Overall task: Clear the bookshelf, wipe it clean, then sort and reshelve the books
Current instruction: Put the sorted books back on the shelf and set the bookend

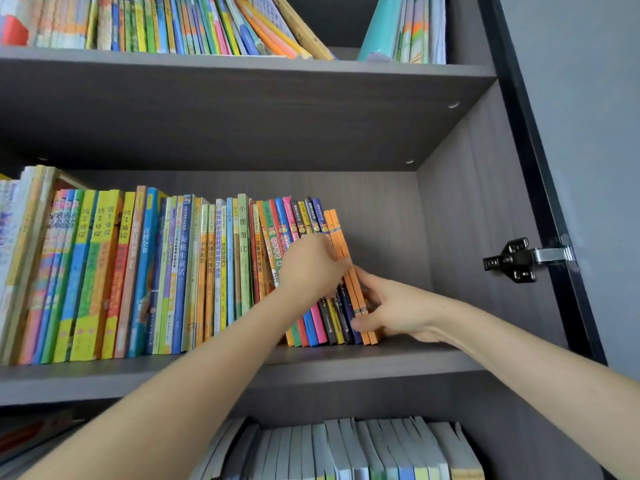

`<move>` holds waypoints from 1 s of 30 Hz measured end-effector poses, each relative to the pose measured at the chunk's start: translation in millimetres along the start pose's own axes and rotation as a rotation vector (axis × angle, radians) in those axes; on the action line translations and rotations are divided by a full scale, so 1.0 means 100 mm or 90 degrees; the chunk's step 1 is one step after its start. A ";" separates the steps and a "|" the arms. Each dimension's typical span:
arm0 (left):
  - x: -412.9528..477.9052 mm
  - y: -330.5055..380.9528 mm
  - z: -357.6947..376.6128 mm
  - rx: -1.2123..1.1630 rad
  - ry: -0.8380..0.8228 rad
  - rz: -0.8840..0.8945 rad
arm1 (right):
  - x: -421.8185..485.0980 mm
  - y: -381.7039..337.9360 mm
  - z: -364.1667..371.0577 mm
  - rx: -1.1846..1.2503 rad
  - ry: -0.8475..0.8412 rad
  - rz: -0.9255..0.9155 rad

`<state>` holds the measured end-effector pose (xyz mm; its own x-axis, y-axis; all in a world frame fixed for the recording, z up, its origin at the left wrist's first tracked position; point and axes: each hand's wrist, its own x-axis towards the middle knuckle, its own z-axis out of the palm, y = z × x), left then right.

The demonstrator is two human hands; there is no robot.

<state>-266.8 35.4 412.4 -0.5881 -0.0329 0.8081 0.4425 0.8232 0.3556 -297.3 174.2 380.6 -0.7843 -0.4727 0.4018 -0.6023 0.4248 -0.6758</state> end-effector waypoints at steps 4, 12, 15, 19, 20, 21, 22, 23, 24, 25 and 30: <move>-0.06 -0.21 -0.20 0.130 0.054 0.024 | 0.06 0.02 -0.04 -0.036 -0.013 -0.005; -0.10 -0.64 -0.31 0.234 -0.148 -0.100 | 0.04 -0.04 -0.06 -0.087 -0.074 -0.004; -0.07 -0.68 -0.28 0.156 -0.132 -0.089 | 0.14 -0.05 0.01 -0.124 -0.065 -0.019; -0.03 -0.64 -0.27 0.153 -0.122 -0.084 | 0.29 -0.01 0.06 -0.136 -0.026 0.005; -0.04 -0.64 -0.28 0.155 -0.121 -0.086 | 0.30 -0.01 0.06 -0.134 -0.030 0.002; -0.06 -0.62 -0.28 0.163 -0.121 -0.086 | 0.30 -0.01 0.06 -0.132 -0.032 0.000; -0.08 -0.61 -0.28 0.181 -0.119 -0.084 | 0.29 -0.02 0.06 -0.131 -0.034 -0.001; -0.12 -0.59 -0.30 0.197 -0.111 -0.079 | 0.28 -0.02 0.06 -0.131 -0.033 -0.002; -0.14 -0.58 -0.29 0.205 -0.098 -0.071 | 0.27 -0.02 0.07 -0.134 -0.031 0.001; -0.17 -0.57 -0.32 0.204 -0.078 -0.064 | 0.26 -0.03 0.08 -0.140 -0.031 0.004; -0.36 -0.52 -0.54 0.165 -0.014 -0.067 | 0.00 -0.28 0.09 -0.210 0.087 -0.024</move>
<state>-232.1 -37.0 390.1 -0.6377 -0.1153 0.7616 0.1928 0.9334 0.3027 -278.7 155.0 393.8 -0.7601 -0.3938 0.5168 -0.6287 0.6466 -0.4320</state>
